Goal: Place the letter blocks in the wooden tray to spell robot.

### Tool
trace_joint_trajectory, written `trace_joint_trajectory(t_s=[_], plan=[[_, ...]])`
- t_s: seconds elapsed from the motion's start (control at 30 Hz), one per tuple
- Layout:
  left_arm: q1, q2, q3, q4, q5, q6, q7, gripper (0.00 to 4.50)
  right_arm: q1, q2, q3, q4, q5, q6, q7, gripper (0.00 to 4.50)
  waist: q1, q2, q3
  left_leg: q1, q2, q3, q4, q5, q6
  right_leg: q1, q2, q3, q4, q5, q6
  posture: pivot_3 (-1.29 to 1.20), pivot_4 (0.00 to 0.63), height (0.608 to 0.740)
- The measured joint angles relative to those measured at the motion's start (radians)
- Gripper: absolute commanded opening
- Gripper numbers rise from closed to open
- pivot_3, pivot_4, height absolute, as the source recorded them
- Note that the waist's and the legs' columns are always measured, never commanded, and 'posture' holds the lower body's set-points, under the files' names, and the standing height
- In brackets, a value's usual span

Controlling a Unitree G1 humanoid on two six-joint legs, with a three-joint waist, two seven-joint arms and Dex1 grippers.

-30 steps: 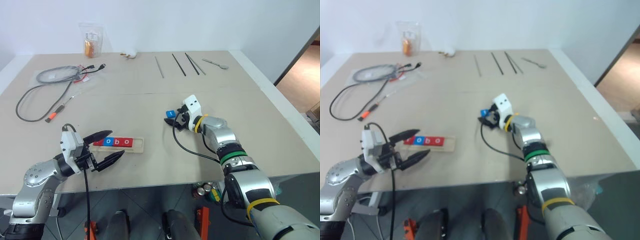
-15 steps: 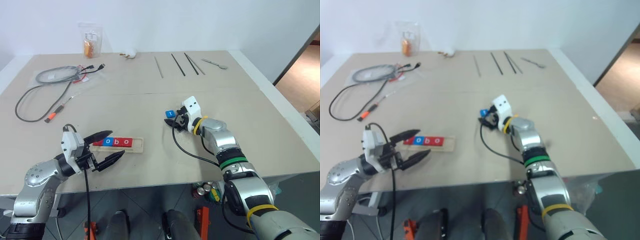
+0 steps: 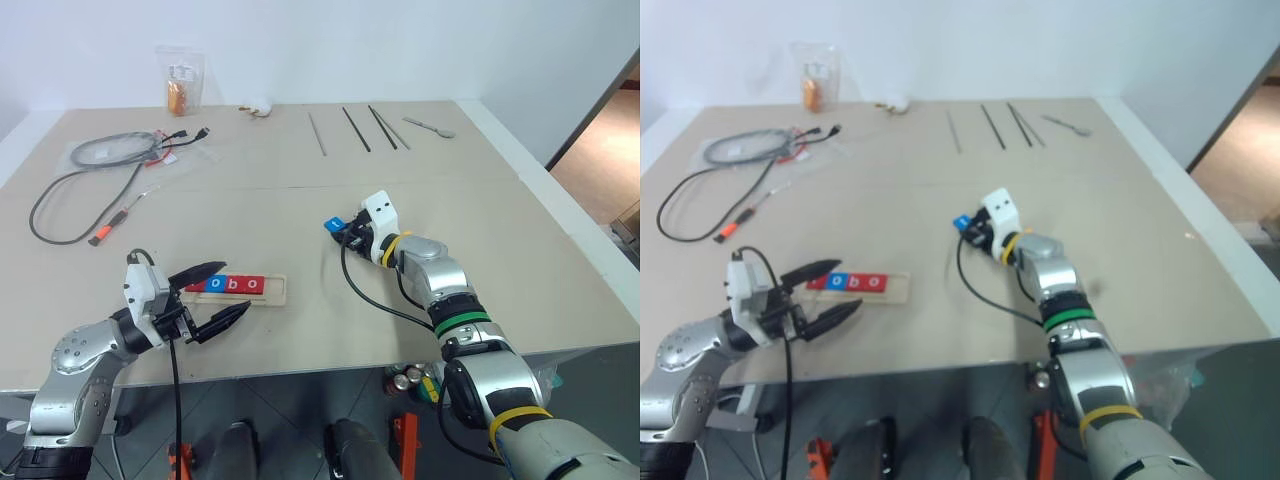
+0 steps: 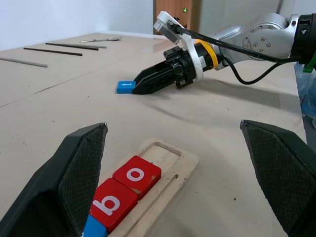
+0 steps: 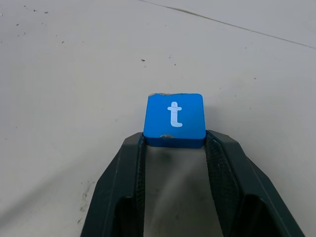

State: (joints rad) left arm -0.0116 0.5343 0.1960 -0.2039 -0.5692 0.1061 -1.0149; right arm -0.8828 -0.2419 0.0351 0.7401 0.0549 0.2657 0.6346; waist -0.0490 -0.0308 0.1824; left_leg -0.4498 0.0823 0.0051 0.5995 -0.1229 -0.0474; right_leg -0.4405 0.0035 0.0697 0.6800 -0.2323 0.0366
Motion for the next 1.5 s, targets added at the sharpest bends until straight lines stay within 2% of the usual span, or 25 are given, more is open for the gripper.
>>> trace_joint_trajectory(t_s=[0.13, 0.17, 0.27, 0.4, 0.6, 0.9, 1.07, 1.33, 1.5], plan=[[0.001, 0.004, 0.006, 0.001, 0.0, -0.001, 0.001, 4.5, 0.025, -0.018, 0.001, -0.097, 0.006, 0.063, 0.012, 1.17, 0.0, 0.0, 0.0, 0.0, 0.0, 0.0, 0.0, 0.0, 0.0, 0.0, 0.0, 0.0, 0.0, 0.0, 0.0, 0.0, 0.15, 0.74], [0.001, 0.004, 0.01, 0.004, 0.0, -0.002, 0.002, 4.5, 0.091, -0.038, 0.006, -0.237, 0.015, 0.138, 0.022, 1.17, 0.002, 0.0, 0.0, 0.0, 0.0, 0.0, 0.0, 0.0, 0.0, 0.0, 0.0, 0.0, 0.0, -0.001, 0.0, 0.0, 0.15, 0.74], [-0.001, 0.004, 0.011, 0.021, 0.0, -0.012, 0.0, 4.5, 0.224, -0.066, 0.022, -0.488, 0.041, 0.318, 0.03, 1.17, 0.004, 0.0, 0.0, -0.001, 0.0, 0.0, -0.001, 0.0, -0.001, 0.0, 0.0, 0.0, 0.0, -0.002, 0.001, 0.0, 0.15, 0.74], [-0.017, 0.002, 0.004, 0.044, 0.001, -0.022, -0.015, 4.5, 0.321, -0.097, 0.024, -0.796, 0.1, 0.585, -0.002, 1.17, 0.001, 0.0, 0.0, -0.001, 0.0, 0.0, -0.001, -0.001, -0.001, -0.001, -0.001, 0.0, 0.0, -0.001, 0.0, 0.0, 0.15, 0.74], [-0.072, -0.009, -0.02, 0.097, 0.003, -0.033, -0.042, 4.5, 0.406, -0.094, 0.002, -1.056, 0.139, 0.855, -0.106, 1.17, 0.002, 0.0, 0.0, 0.001, 0.0, 0.0, 0.0, -0.001, -0.001, 0.0, -0.001, 0.0, 0.0, 0.0, -0.001, 0.0, 0.15, 0.74], [-0.156, -0.034, -0.076, 0.194, 0.018, -0.045, -0.104, 4.5, 0.491, -0.077, -0.009, -1.216, 0.148, 0.994, -0.263, 1.17, 0.002, -0.001, -0.001, 0.0, -0.001, 0.001, 0.0, -0.001, -0.001, 0.0, -0.002, 0.0, -0.001, 0.0, -0.001, 0.0, 0.15, 0.74], [-0.191, -0.05, -0.101, 0.248, 0.021, -0.054, -0.138, 4.5, 0.492, -0.029, -0.085, -1.224, 0.124, 1.03, -0.38, 1.17, 0.002, -0.001, -0.001, 0.0, -0.001, 0.0, 0.0, -0.001, -0.001, 0.0, -0.002, 0.0, -0.001, 0.0, 0.0, 0.0, 0.15, 0.74], [-0.247, -0.076, -0.133, 0.293, 0.025, -0.059, -0.167, 4.5, 0.439, 0.136, -0.195, -1.226, 0.081, 1.118, -0.546, 1.17, 0.001, -0.001, 0.0, 0.0, 0.0, 0.0, -0.001, -0.001, -0.001, 0.0, -0.001, 0.0, -0.001, 0.0, 0.0, 0.0, 0.15, 0.74], [-0.257, -0.083, -0.143, 0.314, 0.039, -0.061, -0.174, 4.5, 0.421, 0.172, -0.192, -1.228, 0.077, 1.149, -0.581, 1.17, 0.001, -0.001, 0.0, 0.0, -0.001, 0.0, -0.001, -0.001, -0.001, 0.0, -0.001, 0.0, -0.001, 0.0, 0.0, 0.0, 0.15, 0.74]])
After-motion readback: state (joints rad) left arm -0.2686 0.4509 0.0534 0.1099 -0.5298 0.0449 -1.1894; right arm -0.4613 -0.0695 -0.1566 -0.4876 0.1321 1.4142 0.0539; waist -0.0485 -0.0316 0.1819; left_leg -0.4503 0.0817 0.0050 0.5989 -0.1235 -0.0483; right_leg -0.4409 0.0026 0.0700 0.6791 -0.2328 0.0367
